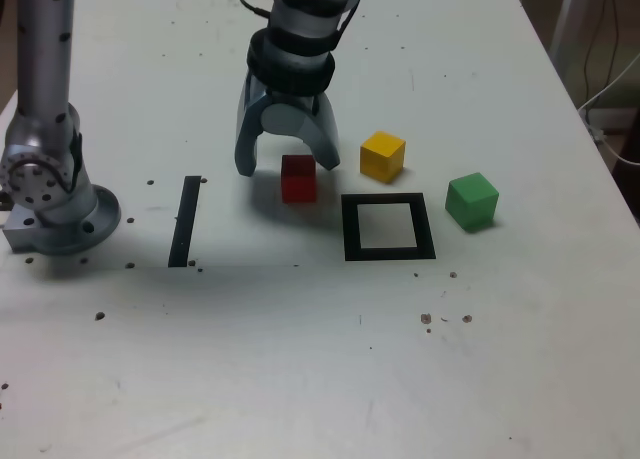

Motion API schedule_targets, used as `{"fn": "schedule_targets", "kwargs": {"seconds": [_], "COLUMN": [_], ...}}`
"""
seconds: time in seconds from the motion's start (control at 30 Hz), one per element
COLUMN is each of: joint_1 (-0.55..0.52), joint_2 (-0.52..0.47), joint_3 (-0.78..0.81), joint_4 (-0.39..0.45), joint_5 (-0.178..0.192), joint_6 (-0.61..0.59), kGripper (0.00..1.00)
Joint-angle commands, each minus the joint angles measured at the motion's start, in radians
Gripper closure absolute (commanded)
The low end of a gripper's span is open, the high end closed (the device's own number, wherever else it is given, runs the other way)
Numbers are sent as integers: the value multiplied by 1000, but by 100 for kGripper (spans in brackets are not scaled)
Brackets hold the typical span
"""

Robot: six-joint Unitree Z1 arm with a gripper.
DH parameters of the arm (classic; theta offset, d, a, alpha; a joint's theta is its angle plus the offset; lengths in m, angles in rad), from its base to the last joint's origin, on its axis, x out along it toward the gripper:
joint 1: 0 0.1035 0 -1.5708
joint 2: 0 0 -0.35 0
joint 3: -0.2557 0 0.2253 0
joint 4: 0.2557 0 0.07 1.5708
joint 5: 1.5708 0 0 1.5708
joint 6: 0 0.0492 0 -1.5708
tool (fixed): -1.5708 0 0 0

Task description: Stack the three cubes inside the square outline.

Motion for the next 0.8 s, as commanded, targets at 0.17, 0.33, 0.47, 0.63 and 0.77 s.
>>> {"fn": "schedule_targets", "kwargs": {"seconds": [0.17,0.33,0.47,0.63,0.77], "joint_1": [1,1,1,1,1], "joint_2": [31,47,51,51,52], "joint_3": [-3,-3,-5,-8,-5], "joint_4": [-18,-21,-25,-28,-29], "joint_5": [-3,-3,4,18,19], "joint_6": [2,2,2,2,2], "kGripper": [24,34,50,66,67]}}
